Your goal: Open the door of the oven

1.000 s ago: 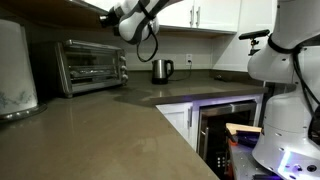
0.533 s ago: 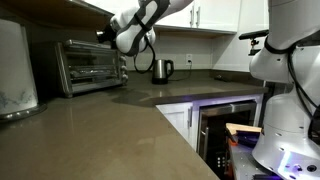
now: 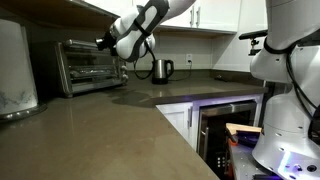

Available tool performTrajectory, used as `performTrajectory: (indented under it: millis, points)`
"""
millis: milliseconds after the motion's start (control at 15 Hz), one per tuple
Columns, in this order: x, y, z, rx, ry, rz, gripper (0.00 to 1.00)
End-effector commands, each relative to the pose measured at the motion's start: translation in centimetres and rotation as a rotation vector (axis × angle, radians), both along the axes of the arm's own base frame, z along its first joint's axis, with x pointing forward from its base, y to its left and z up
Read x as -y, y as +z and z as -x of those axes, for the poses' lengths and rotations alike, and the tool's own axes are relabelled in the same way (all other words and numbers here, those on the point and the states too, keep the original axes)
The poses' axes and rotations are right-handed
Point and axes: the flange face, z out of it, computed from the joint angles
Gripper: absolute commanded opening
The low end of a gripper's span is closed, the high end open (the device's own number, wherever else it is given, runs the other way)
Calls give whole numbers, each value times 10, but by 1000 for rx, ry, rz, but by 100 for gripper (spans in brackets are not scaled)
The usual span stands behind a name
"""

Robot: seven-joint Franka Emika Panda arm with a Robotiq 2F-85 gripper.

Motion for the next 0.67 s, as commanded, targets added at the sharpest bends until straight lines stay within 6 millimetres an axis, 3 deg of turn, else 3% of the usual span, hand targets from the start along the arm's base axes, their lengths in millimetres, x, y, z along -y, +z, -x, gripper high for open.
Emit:
performTrajectory:
  millis: [0,600]
  points:
    - [10,11,7,0,7,10,6]
    - [28,49,0,66,-2,63,6]
